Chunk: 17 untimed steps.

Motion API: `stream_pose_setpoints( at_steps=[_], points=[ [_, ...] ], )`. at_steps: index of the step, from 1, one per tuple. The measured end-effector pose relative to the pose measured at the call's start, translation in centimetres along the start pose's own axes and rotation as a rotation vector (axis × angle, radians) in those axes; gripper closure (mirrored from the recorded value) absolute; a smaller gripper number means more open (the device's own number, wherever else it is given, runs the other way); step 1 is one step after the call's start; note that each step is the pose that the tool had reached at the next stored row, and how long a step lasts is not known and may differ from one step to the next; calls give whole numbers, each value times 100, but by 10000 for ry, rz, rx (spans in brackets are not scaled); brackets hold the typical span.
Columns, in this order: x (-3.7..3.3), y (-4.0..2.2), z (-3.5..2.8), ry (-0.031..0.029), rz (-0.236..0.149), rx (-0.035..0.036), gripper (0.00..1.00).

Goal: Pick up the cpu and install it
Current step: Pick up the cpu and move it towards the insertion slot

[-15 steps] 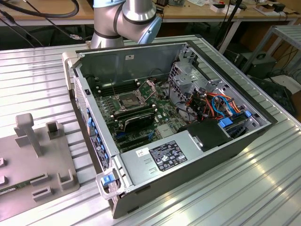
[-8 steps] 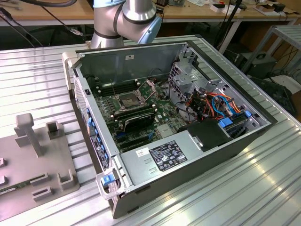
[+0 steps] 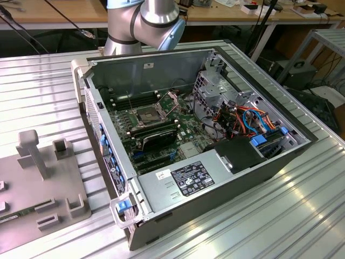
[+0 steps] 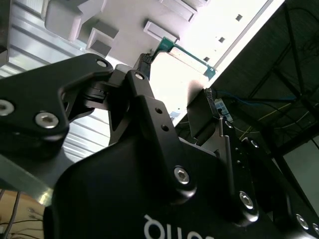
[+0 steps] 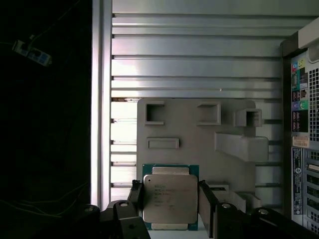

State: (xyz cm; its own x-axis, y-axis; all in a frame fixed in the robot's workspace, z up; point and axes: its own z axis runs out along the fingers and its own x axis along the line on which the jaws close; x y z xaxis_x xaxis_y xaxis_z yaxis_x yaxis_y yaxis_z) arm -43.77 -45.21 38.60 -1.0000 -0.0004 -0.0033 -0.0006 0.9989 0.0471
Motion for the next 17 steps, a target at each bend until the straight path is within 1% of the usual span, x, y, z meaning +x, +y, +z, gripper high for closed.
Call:
stream_pose_setpoints(
  at_steps=[9, 14, 17],
  points=[
    [-8, 0, -3, 2, -1, 1, 45],
    [-42, 0, -3, 2, 0, 1, 45],
    [-75, 0, -3, 1, 0, 2, 45]
  ],
)
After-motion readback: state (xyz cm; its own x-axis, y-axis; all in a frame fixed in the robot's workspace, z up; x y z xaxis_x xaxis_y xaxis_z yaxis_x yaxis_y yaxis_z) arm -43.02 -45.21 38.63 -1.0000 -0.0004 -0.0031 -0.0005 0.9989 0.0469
